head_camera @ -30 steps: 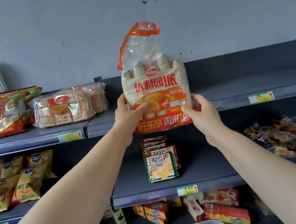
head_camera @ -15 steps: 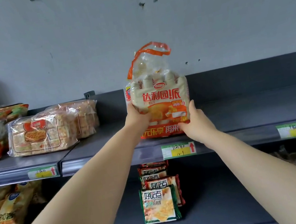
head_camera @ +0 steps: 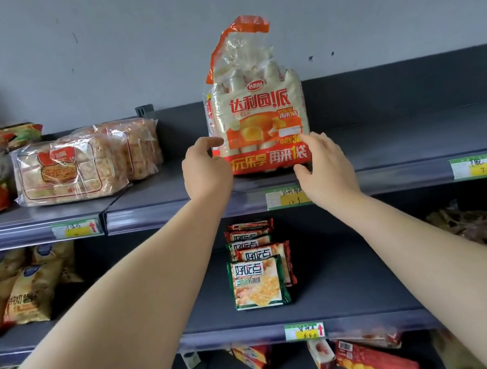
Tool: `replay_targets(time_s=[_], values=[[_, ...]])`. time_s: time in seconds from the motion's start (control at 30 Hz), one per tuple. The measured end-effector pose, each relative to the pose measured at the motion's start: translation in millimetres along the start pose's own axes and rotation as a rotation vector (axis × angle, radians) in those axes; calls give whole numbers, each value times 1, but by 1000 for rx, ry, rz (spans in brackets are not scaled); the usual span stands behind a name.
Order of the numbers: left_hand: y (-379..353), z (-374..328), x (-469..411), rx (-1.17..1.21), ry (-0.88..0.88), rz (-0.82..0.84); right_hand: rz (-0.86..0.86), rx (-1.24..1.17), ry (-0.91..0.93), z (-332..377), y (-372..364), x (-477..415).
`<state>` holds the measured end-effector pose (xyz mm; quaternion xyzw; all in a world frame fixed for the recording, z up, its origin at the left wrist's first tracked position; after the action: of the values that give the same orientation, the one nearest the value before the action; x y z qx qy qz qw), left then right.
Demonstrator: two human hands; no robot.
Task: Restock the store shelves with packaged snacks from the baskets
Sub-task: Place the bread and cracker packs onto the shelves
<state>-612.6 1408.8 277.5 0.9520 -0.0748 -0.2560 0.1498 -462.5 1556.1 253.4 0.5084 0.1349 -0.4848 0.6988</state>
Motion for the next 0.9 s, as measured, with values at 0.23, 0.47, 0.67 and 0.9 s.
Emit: replay_targets(time_s=[0.23,0.47,0.67,0.9], values=[[42,16,54,-209,-222,137,74,178,109,26,-8,79],[77,102,128,-428,-67,447,349,278,-30,33,-41,187],[86,223,196,-673,221,762,739,338,-195,1,-90,291],[95,336,271,-812,543,865,1079,384,-374,-60,-127,386]])
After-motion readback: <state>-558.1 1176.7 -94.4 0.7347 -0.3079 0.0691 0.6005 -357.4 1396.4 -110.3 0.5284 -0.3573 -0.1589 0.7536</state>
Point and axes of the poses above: each hand's wrist, its own x-axis away from the middle knuckle, its own y-axis out of the back of the hand, z = x × y, the point moved 6 cm from there along -x, towards the middle knuckle, and after that the axes turned 1 degree about -z, right-handed, at the moved point
